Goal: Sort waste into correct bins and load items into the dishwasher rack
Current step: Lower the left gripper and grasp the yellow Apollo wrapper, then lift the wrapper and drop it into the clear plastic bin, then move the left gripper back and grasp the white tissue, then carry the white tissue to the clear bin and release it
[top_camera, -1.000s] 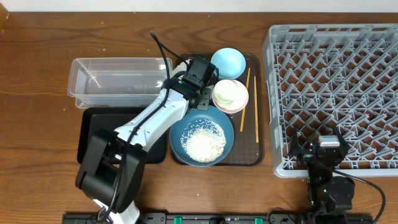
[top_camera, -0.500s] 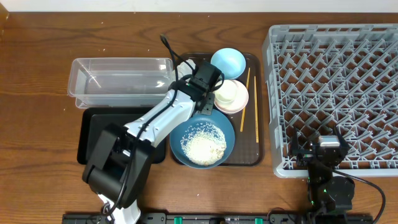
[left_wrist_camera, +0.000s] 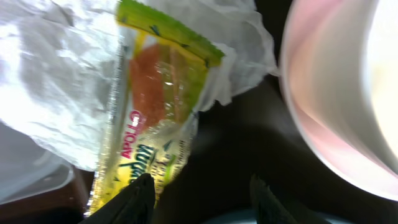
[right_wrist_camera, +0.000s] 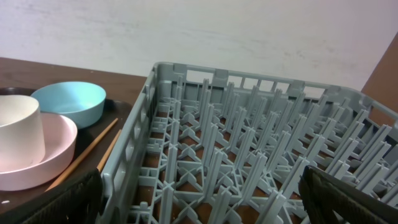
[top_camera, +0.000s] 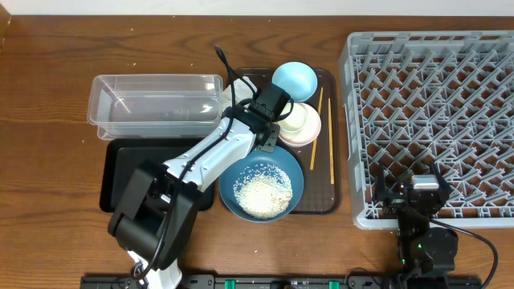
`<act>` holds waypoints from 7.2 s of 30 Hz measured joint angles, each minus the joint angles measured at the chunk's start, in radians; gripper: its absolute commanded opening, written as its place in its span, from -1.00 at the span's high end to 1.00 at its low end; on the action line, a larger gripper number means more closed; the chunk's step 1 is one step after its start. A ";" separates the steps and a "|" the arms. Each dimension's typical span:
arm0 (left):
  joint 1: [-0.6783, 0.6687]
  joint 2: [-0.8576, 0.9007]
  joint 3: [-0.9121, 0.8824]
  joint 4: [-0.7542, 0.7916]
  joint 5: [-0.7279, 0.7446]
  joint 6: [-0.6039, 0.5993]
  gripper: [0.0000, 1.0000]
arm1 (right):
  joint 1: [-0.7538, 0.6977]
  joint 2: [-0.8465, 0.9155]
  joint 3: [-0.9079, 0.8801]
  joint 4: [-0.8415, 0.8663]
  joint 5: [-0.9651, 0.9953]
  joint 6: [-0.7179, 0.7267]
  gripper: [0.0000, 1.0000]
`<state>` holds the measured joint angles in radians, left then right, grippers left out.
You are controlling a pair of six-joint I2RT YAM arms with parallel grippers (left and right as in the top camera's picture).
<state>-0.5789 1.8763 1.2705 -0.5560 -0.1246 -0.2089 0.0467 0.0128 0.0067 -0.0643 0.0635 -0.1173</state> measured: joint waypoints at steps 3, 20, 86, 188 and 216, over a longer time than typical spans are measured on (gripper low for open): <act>0.000 0.000 0.000 0.008 -0.026 0.000 -0.02 | 0.000 0.000 0.000 0.000 0.000 0.000 -0.98; 0.001 0.080 0.000 0.064 -0.060 0.004 -0.02 | 0.000 0.000 0.000 0.000 0.000 0.000 -0.99; 0.194 -0.284 0.000 0.043 -0.360 -0.014 0.88 | 0.000 0.000 0.000 0.000 0.000 0.000 -0.98; 0.063 0.067 -0.003 0.225 -0.100 -0.371 -0.40 | 0.000 0.000 0.000 0.000 0.000 0.000 -0.98; 0.063 0.149 -0.003 0.254 -0.100 -0.373 0.05 | 0.000 0.000 0.000 0.000 0.000 0.000 -0.98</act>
<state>-0.5156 2.0254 1.2671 -0.3016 -0.2241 -0.5819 0.0467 0.0128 0.0067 -0.0639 0.0635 -0.1173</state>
